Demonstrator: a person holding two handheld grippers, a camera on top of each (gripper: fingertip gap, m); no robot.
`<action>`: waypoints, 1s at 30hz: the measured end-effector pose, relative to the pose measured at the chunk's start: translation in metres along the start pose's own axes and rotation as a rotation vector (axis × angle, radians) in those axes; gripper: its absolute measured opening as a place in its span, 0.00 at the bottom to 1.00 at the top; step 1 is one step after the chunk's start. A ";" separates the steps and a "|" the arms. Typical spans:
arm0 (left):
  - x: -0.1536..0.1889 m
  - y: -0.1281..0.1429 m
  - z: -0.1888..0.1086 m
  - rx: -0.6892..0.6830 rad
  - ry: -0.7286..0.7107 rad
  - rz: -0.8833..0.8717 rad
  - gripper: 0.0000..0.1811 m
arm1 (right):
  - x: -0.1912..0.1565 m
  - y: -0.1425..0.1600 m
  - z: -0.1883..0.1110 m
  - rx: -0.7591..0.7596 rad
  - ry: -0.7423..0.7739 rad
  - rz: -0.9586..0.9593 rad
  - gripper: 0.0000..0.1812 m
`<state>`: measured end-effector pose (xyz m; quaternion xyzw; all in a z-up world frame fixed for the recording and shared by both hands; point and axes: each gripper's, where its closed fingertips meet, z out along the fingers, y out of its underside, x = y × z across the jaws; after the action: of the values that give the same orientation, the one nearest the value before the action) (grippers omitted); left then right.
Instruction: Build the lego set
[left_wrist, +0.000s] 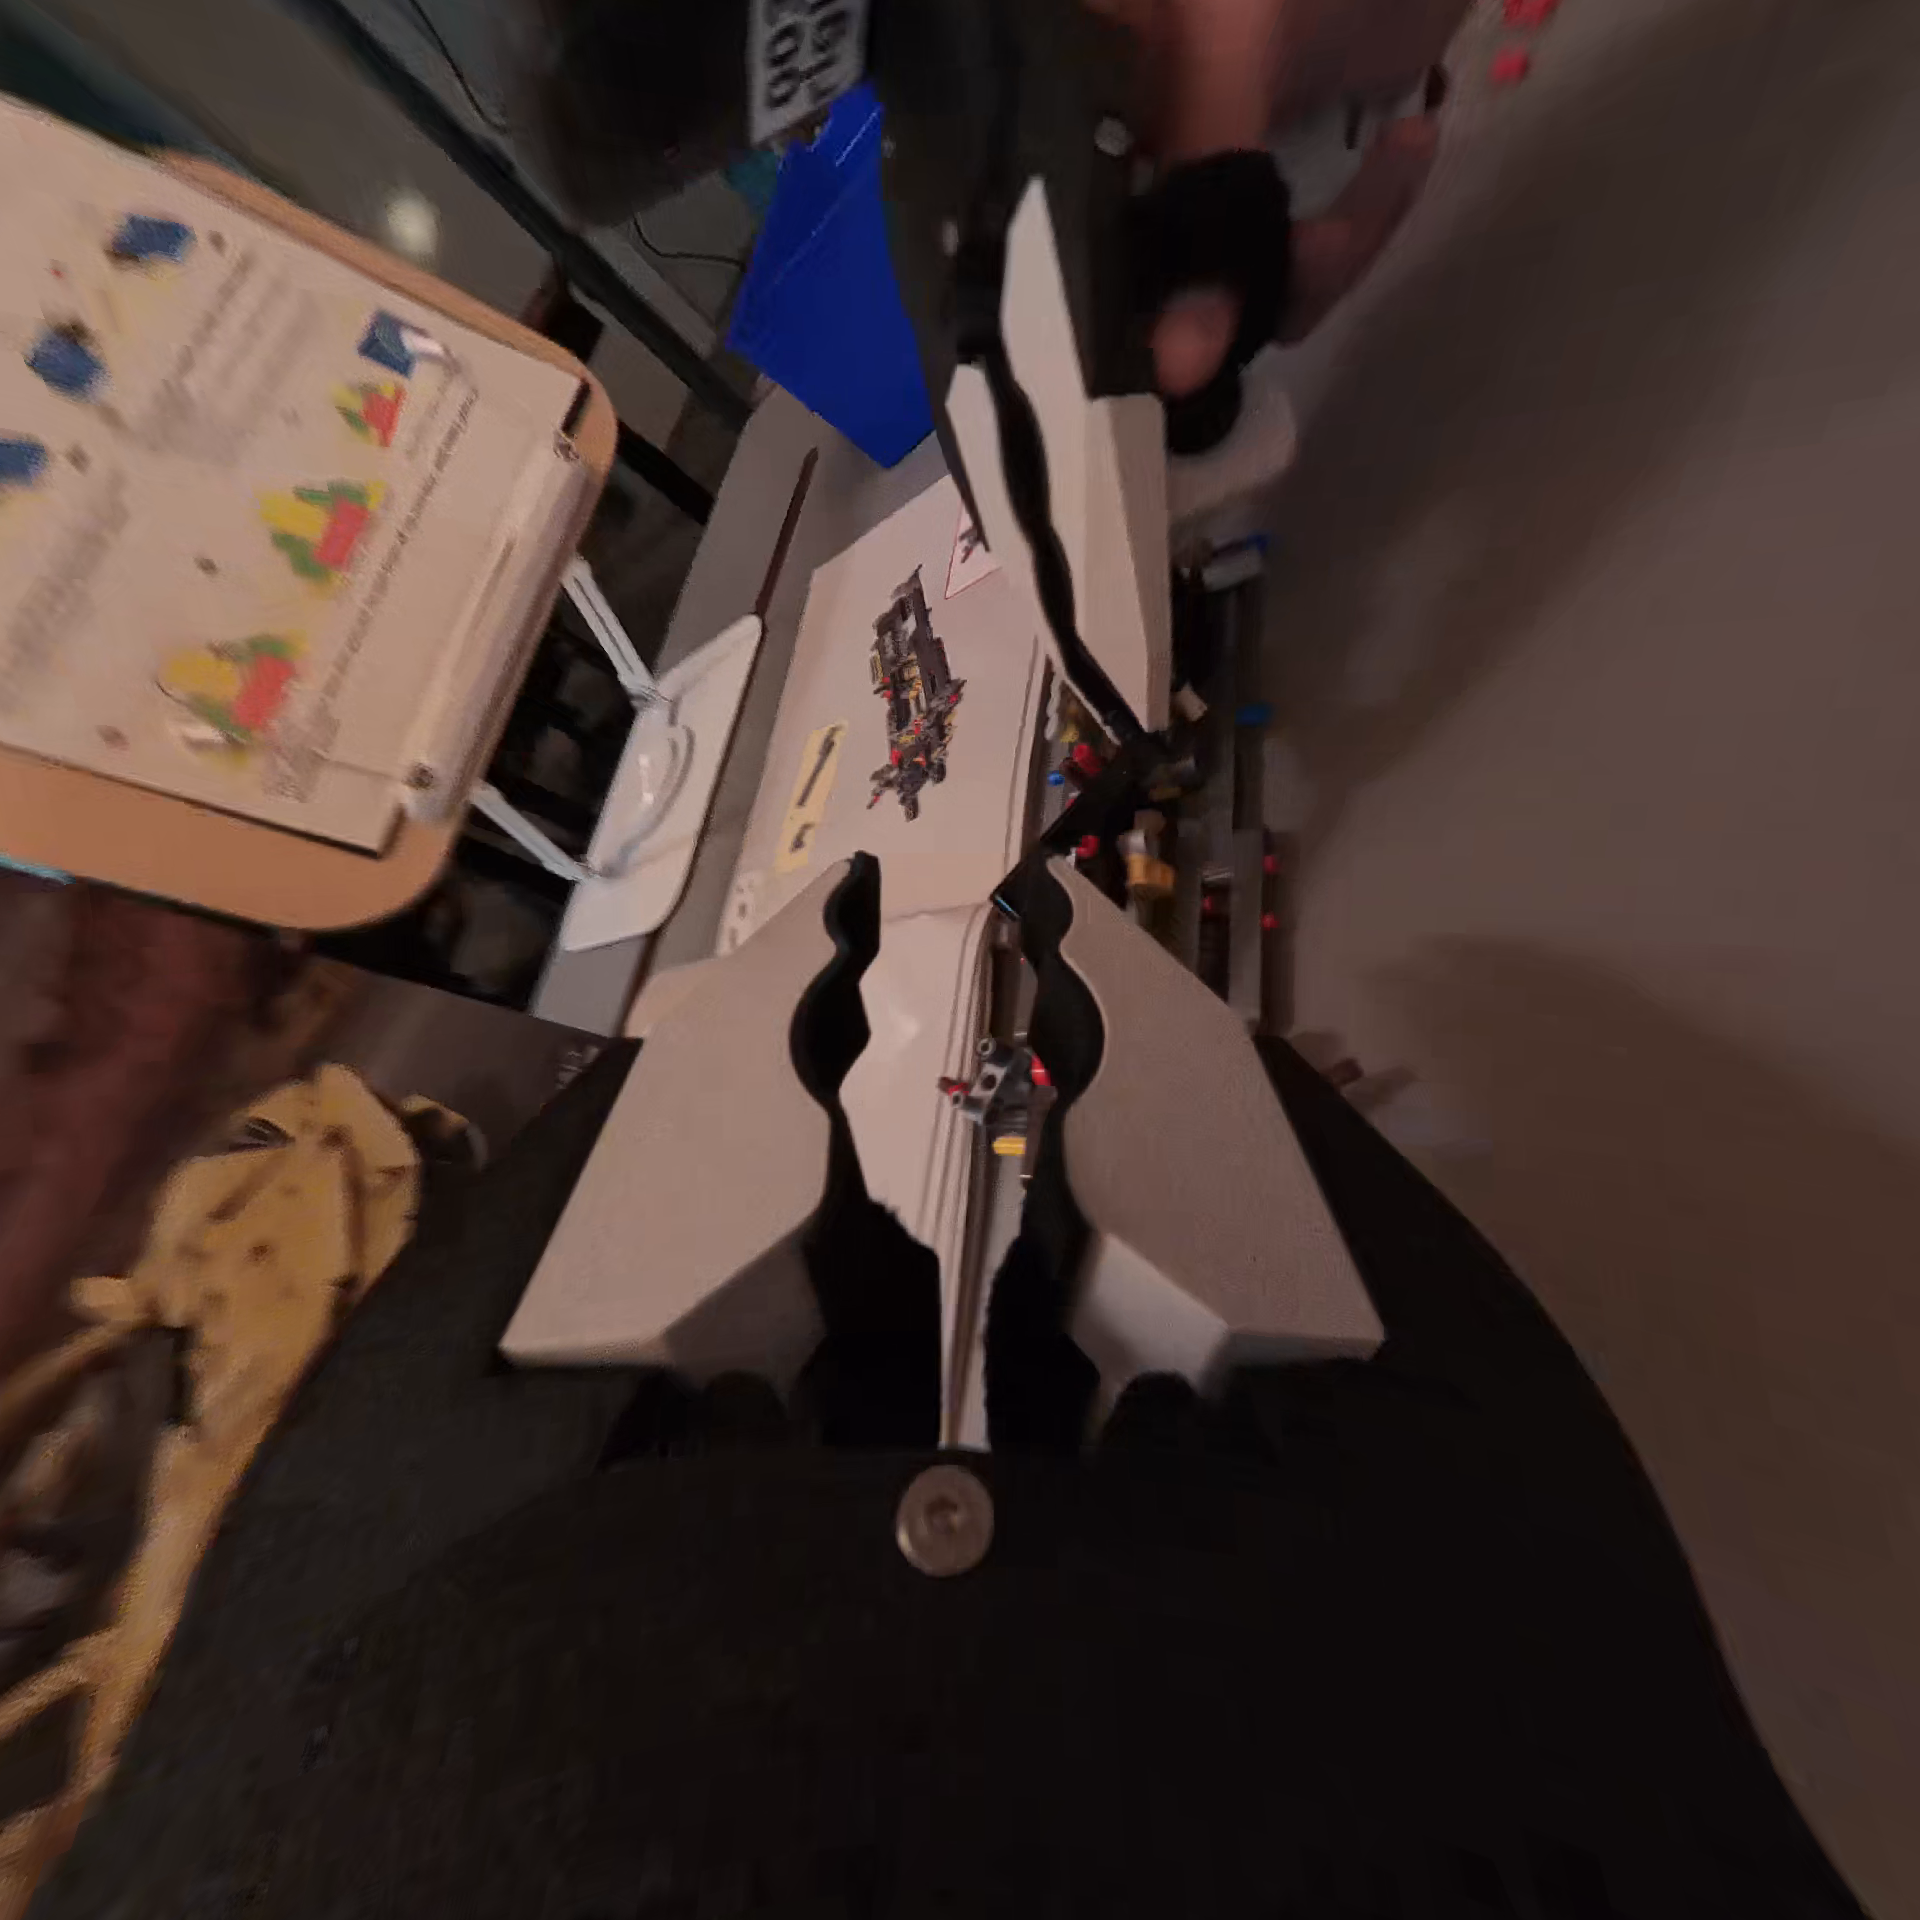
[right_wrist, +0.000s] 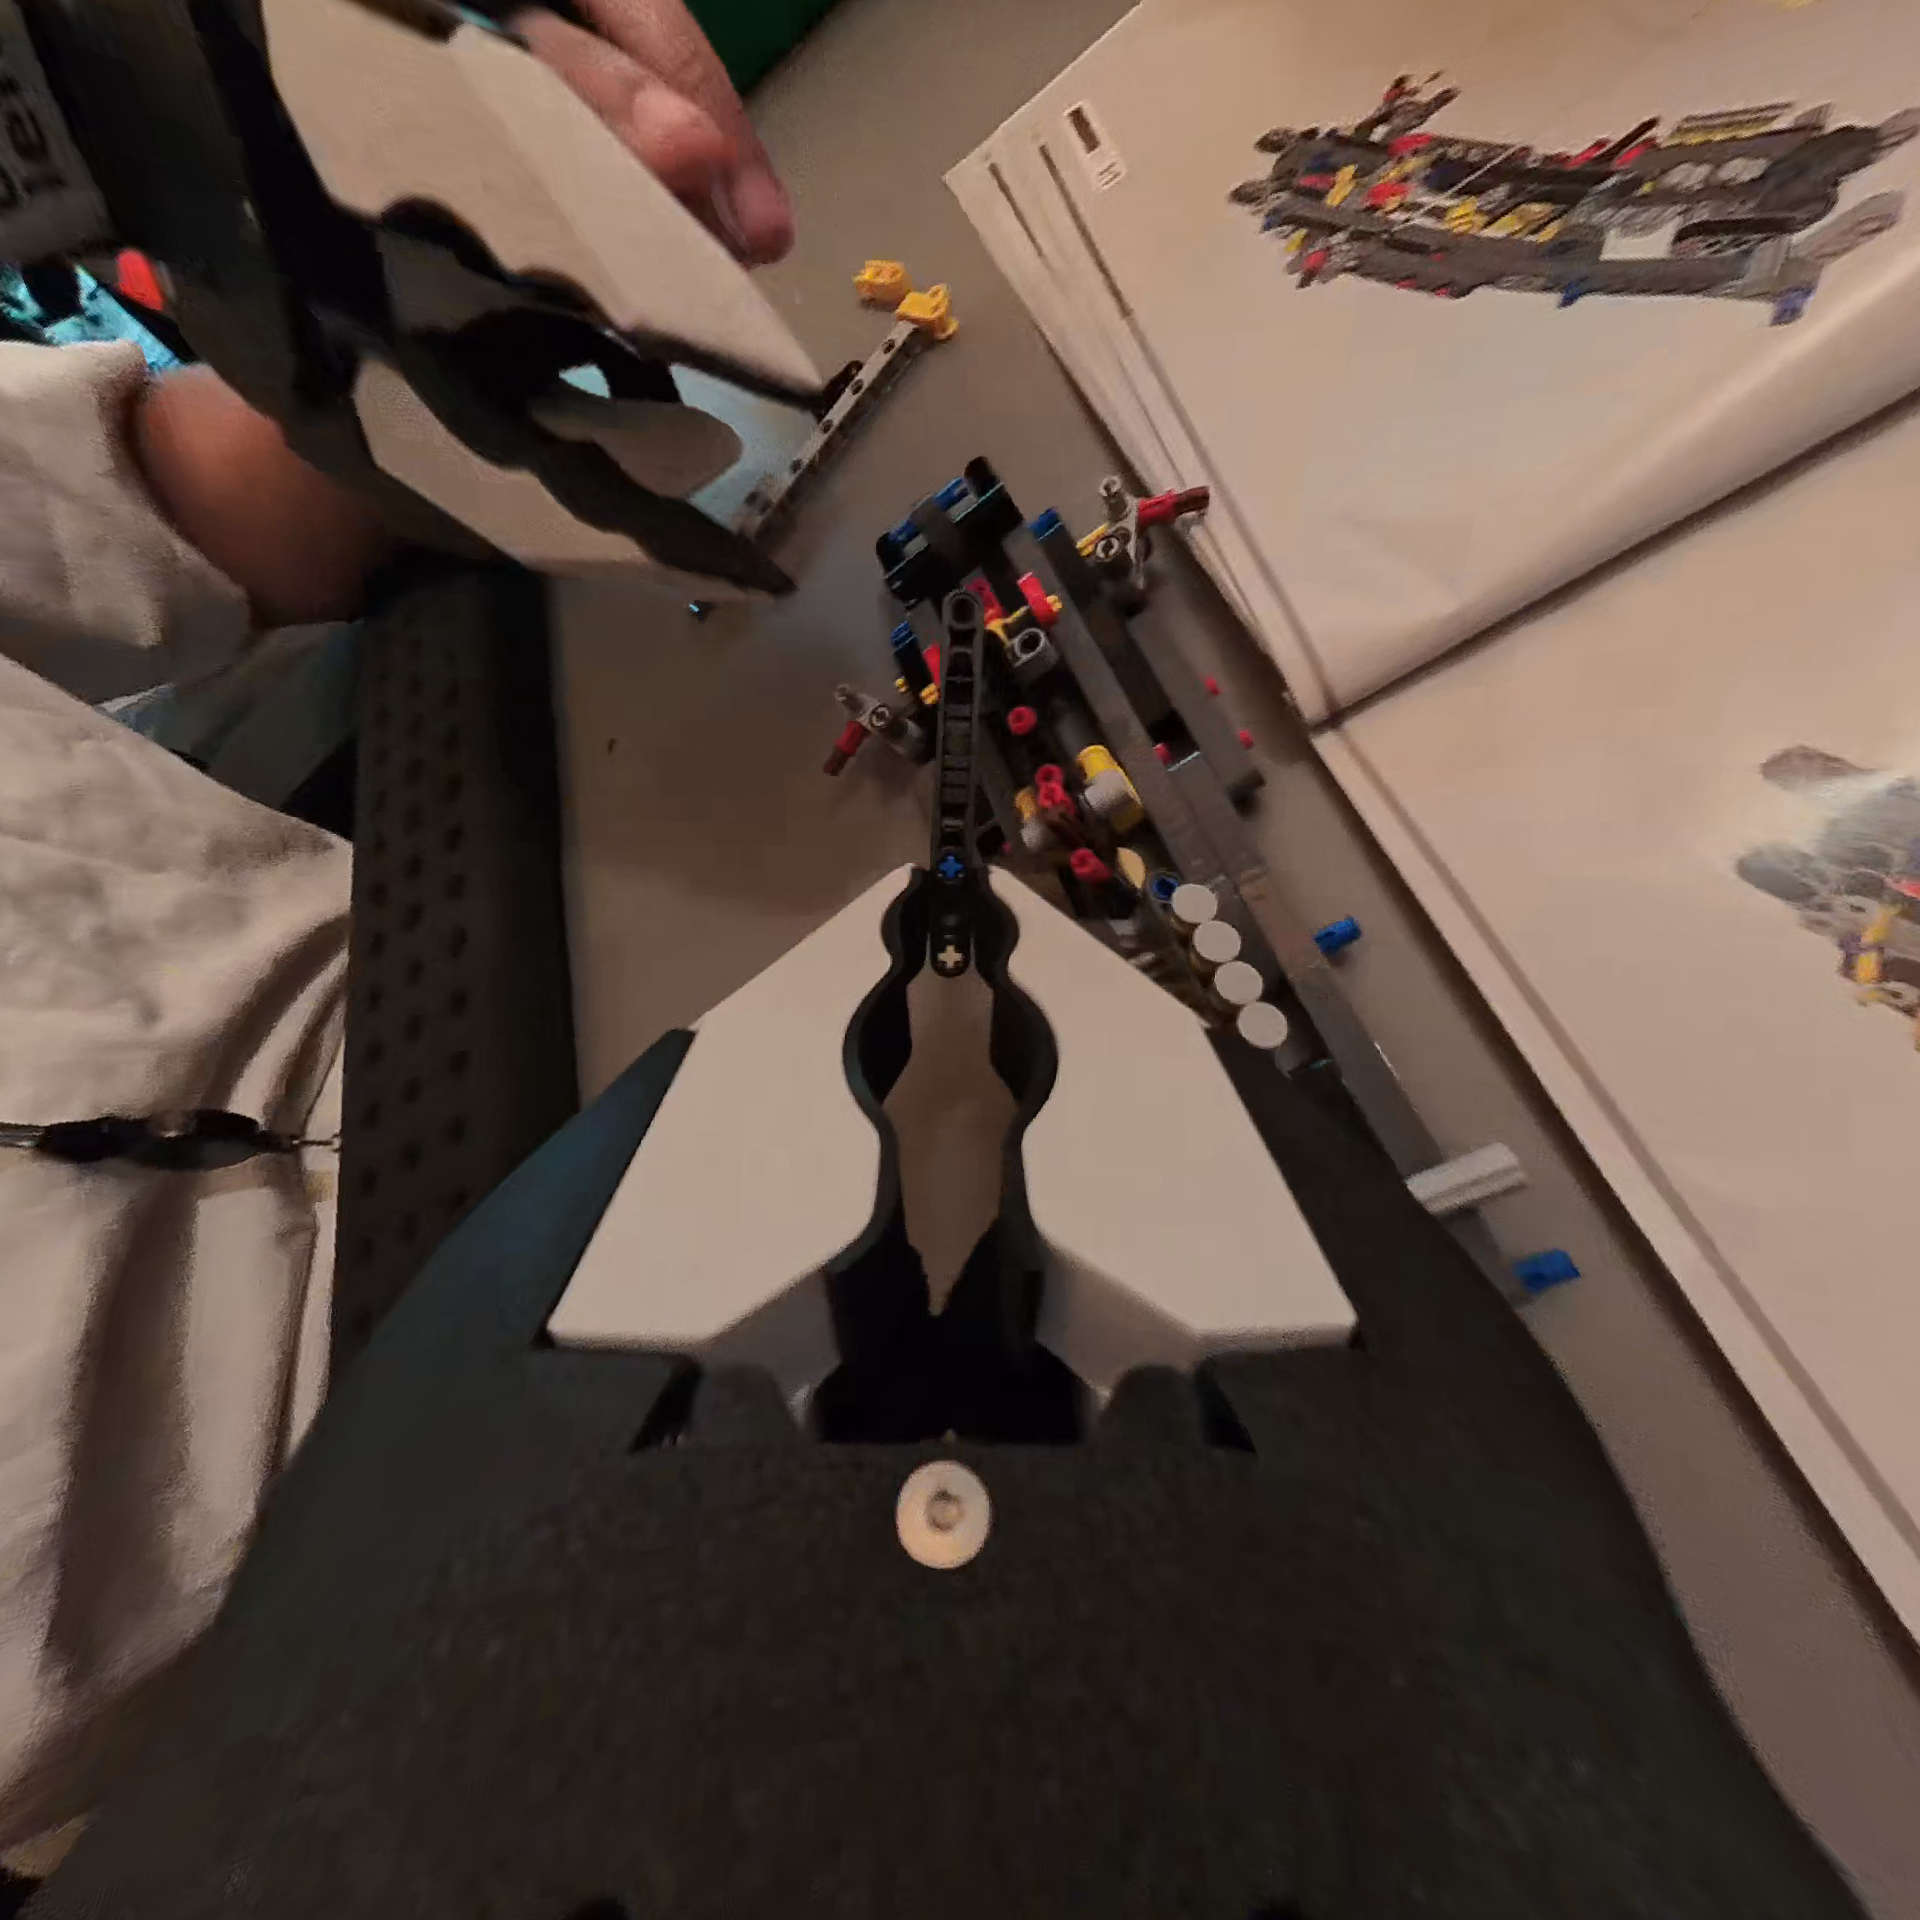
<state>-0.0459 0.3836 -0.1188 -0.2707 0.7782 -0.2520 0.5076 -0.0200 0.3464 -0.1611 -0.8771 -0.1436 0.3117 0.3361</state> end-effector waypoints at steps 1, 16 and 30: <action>0.004 -0.002 0.001 -0.014 -0.012 0.072 0.14 | -0.003 -0.002 0.001 0.001 -0.011 -0.012 0.04; 0.018 0.006 0.006 -0.119 -0.057 0.336 0.04 | -0.029 -0.021 -0.007 0.124 -0.143 -0.035 0.04; 0.000 0.018 0.003 -0.087 0.061 -0.159 0.03 | -0.011 -0.053 -0.024 0.148 0.585 -0.715 0.20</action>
<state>-0.0460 0.3956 -0.1320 -0.3457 0.7794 -0.2659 0.4498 -0.0153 0.3681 -0.1061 -0.7973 -0.3135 -0.0747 0.5104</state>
